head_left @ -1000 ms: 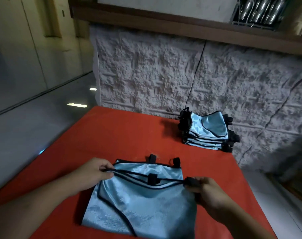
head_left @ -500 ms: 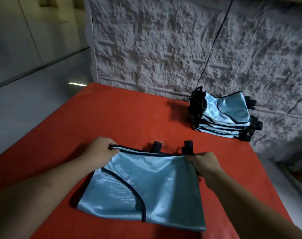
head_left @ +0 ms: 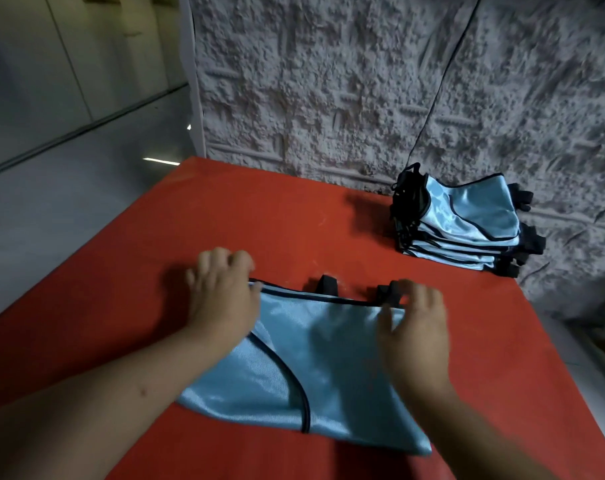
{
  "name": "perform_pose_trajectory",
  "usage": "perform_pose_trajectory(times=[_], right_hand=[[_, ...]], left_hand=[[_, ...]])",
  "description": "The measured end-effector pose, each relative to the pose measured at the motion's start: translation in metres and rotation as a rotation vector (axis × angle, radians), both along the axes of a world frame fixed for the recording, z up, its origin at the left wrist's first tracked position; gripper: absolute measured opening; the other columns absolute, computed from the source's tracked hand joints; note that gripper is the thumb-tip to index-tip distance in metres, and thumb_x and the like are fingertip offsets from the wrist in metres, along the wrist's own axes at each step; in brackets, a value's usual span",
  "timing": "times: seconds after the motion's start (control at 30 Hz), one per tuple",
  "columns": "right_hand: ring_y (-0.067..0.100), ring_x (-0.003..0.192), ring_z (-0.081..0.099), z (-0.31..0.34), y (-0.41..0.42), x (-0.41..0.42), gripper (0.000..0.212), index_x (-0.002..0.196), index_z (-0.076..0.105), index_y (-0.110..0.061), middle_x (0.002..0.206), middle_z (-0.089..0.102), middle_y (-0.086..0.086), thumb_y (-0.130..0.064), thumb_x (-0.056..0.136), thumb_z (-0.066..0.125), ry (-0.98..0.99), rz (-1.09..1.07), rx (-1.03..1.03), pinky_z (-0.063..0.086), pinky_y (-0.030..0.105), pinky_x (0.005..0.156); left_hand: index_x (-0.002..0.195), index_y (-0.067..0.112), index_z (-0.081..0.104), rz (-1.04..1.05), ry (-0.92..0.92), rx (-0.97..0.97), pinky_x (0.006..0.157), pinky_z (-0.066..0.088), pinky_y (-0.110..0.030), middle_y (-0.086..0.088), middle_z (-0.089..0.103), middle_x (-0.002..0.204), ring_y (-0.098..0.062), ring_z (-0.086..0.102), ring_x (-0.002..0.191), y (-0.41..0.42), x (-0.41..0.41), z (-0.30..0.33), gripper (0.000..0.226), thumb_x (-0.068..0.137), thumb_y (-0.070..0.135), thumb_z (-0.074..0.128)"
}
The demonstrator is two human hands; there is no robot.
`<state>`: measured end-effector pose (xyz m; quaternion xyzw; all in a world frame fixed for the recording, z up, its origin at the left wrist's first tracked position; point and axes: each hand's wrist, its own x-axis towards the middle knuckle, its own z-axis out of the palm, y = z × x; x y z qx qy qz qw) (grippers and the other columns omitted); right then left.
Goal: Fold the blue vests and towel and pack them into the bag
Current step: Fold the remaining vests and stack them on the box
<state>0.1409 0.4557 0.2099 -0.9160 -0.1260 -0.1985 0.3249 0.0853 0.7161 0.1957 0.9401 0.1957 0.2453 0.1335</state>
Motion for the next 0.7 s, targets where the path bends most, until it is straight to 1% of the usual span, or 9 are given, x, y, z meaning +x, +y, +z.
perform_pose_trajectory(times=[0.07,0.13,0.17,0.2,0.27,0.37,0.53,0.63,0.7], right_hand=[[0.026,0.111,0.056,-0.011,0.015,-0.02,0.03,0.117,0.062,-0.015,0.119,0.059,0.004,-0.018,0.087,0.059,-0.057,0.344,-0.234,0.047,0.041,0.097],[0.025,0.141,0.041,-0.03,0.026,-0.024,0.049,0.142,0.049,-0.019,0.149,0.047,0.0,-0.032,0.094,0.048,0.082,0.455,-0.435,0.036,0.043,0.115],[0.023,0.154,0.018,-0.038,0.028,-0.023,0.058,0.155,0.032,-0.024,0.164,0.027,-0.003,-0.041,0.101,0.038,0.162,0.442,-0.521,0.022,0.046,0.123],[0.018,0.157,-0.004,-0.044,0.028,-0.021,0.063,0.161,0.013,-0.028,0.169,0.005,-0.007,-0.051,0.104,0.027,0.233,0.419,-0.609,0.008,0.048,0.126],[0.013,0.151,-0.026,-0.053,0.025,-0.017,0.069,0.16,-0.009,-0.033,0.166,-0.018,-0.01,-0.064,0.103,0.012,0.306,0.4,-0.688,-0.007,0.05,0.125],[0.011,0.151,-0.026,-0.054,0.019,-0.016,0.072,0.159,-0.014,-0.035,0.166,-0.02,-0.009,-0.069,0.099,0.004,0.332,0.334,-0.706,-0.009,0.048,0.125],[0.007,0.15,-0.026,-0.05,0.002,-0.014,0.083,0.16,-0.014,-0.029,0.167,-0.019,-0.01,-0.069,0.087,-0.014,0.396,0.226,-0.678,-0.009,0.045,0.125],[0.005,0.15,-0.025,-0.05,-0.011,-0.012,0.08,0.16,-0.014,-0.03,0.166,-0.019,-0.013,-0.067,0.089,-0.01,0.443,0.148,-0.635,-0.008,0.045,0.125],[0.006,0.151,-0.022,-0.048,-0.018,-0.008,0.075,0.16,-0.013,-0.029,0.167,-0.018,-0.013,-0.066,0.097,0.002,0.474,0.114,-0.606,-0.006,0.045,0.126]], left_hand=[[0.093,0.027,0.06,-0.375,-0.033,0.058,0.089,0.046,-0.047,0.004,0.055,0.102,-0.021,0.047,0.106,-0.021,-0.004,0.002,0.015,0.084,0.033,0.07],[0.119,0.03,0.061,-0.64,0.2,0.094,0.112,0.035,-0.048,0.009,0.053,0.131,-0.018,0.04,0.132,-0.037,-0.008,-0.008,0.025,0.098,0.041,0.054],[0.139,0.034,0.05,-0.683,0.345,0.122,0.122,0.018,-0.05,0.012,0.037,0.154,-0.017,0.021,0.149,-0.038,-0.008,-0.013,0.038,0.104,0.044,0.041],[0.153,0.039,0.031,-0.676,0.469,0.152,0.125,0.001,-0.052,0.015,0.012,0.166,-0.015,-0.005,0.155,-0.036,-0.007,-0.018,0.047,0.107,0.048,0.029],[0.157,0.048,-0.005,-0.649,0.621,0.213,0.121,-0.015,-0.054,0.017,-0.021,0.164,-0.013,-0.031,0.149,-0.029,-0.003,-0.025,0.055,0.105,0.056,0.012],[0.15,0.054,-0.022,-0.589,0.657,0.237,0.122,-0.014,-0.052,0.016,-0.026,0.162,-0.014,-0.032,0.148,-0.018,0.003,-0.03,0.058,0.1,0.065,0.006],[0.149,0.058,-0.019,-0.554,0.63,0.204,0.124,-0.012,-0.048,0.016,-0.021,0.165,-0.011,-0.026,0.151,-0.014,0.008,-0.034,0.058,0.099,0.068,0.008],[0.149,0.06,-0.015,-0.547,0.615,0.169,0.124,-0.013,-0.045,0.016,-0.018,0.166,-0.009,-0.023,0.151,-0.013,0.008,-0.034,0.058,0.099,0.069,0.011],[0.15,0.061,-0.011,-0.54,0.589,0.148,0.125,-0.012,-0.043,0.016,-0.012,0.167,-0.009,-0.017,0.153,-0.013,0.007,-0.033,0.059,0.098,0.07,0.016]])
